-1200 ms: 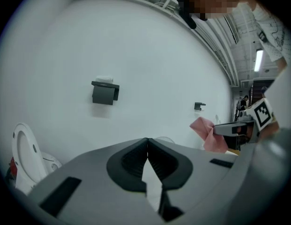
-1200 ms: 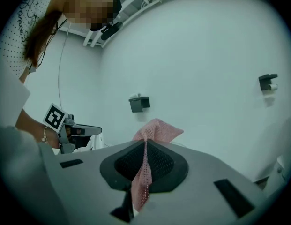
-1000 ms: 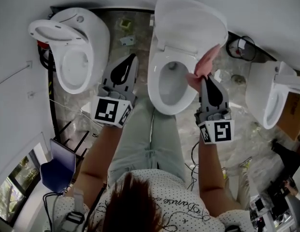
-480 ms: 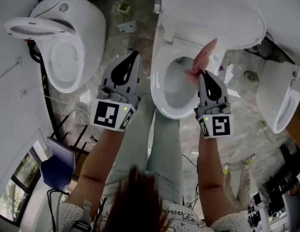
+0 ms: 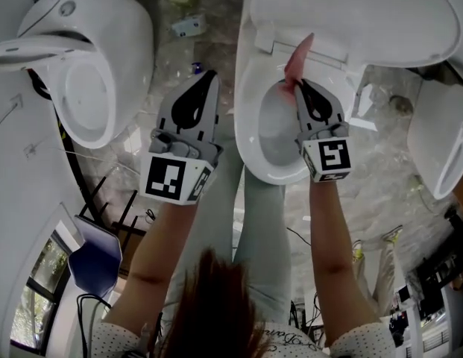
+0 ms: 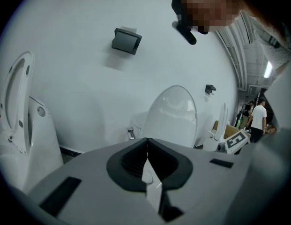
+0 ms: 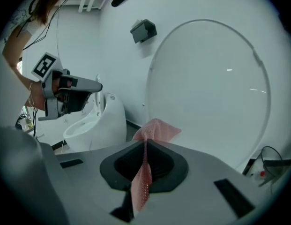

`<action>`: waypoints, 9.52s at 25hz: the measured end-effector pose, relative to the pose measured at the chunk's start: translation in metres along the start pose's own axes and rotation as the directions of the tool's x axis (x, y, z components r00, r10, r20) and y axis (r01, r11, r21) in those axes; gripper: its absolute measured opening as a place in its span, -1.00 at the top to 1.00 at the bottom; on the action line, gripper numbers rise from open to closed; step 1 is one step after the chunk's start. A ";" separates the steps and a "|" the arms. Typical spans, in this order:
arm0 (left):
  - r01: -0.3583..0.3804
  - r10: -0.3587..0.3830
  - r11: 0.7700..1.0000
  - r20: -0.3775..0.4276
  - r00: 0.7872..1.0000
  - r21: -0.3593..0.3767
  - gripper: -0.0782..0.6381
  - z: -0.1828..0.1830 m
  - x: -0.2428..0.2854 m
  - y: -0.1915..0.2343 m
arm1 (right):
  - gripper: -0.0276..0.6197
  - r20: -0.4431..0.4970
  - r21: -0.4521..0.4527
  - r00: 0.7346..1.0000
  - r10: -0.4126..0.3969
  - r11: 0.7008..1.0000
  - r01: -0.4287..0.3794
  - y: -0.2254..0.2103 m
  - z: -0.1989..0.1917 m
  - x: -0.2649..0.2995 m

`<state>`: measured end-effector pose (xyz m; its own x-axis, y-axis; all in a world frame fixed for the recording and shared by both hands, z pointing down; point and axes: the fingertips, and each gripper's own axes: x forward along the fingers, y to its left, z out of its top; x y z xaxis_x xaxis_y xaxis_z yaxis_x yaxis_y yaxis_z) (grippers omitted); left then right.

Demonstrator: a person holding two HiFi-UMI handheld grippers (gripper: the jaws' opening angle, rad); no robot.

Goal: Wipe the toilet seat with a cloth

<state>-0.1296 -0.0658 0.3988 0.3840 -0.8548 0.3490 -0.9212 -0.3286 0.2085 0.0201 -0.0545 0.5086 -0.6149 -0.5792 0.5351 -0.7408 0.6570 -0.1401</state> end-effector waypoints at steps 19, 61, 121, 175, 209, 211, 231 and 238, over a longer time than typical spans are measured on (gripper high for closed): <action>0.039 -0.040 0.999 -0.073 0.997 -0.015 0.77 -0.040 0.000 0.006 | 0.78 -0.192 -0.055 0.980 -0.060 0.997 0.051 -0.008 -0.074 0.097; 0.097 -0.095 0.995 -0.102 0.990 0.013 0.77 -0.049 0.004 -0.022 | 0.76 -0.311 -0.352 0.938 -0.151 0.935 0.034 -0.070 -0.115 0.057; 0.178 -0.177 0.984 -0.090 0.980 0.002 0.77 -0.052 -0.006 -0.107 | 0.76 -0.390 -0.127 0.847 -0.362 0.932 0.340 -0.103 -0.209 -0.076; 0.162 -0.159 0.987 -0.122 0.980 0.019 0.77 -0.071 -0.021 -0.130 | 0.76 -0.458 0.048 0.853 -0.251 0.951 0.305 -0.016 -0.268 -0.144; 0.134 -0.130 0.991 -0.124 0.984 0.021 0.77 -0.072 -0.035 -0.115 | 0.76 -0.588 -0.044 0.751 0.302 0.914 -0.402 0.058 -0.298 -0.172; 0.127 -0.124 0.992 -0.122 0.985 0.018 0.77 -0.073 -0.036 -0.112 | 0.76 -0.594 -0.041 0.740 0.316 0.907 -0.420 0.064 -0.299 -0.173; 0.062 -0.058 0.997 -0.111 0.992 0.035 0.77 -0.078 -0.052 -0.091 | 0.76 -0.618 0.013 0.661 0.425 0.846 -0.533 0.124 -0.307 -0.168; 0.024 -0.020 0.999 -0.106 0.994 0.037 0.77 -0.081 -0.067 -0.085 | 0.75 -0.618 0.011 0.643 0.452 0.823 -0.568 0.145 -0.306 -0.160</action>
<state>-0.0723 0.0520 0.4315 0.4069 -0.8005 0.4400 -0.9134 -0.3637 0.1829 0.0939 0.2816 0.6578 -0.5628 0.2227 0.7960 -0.2639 0.8642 -0.4284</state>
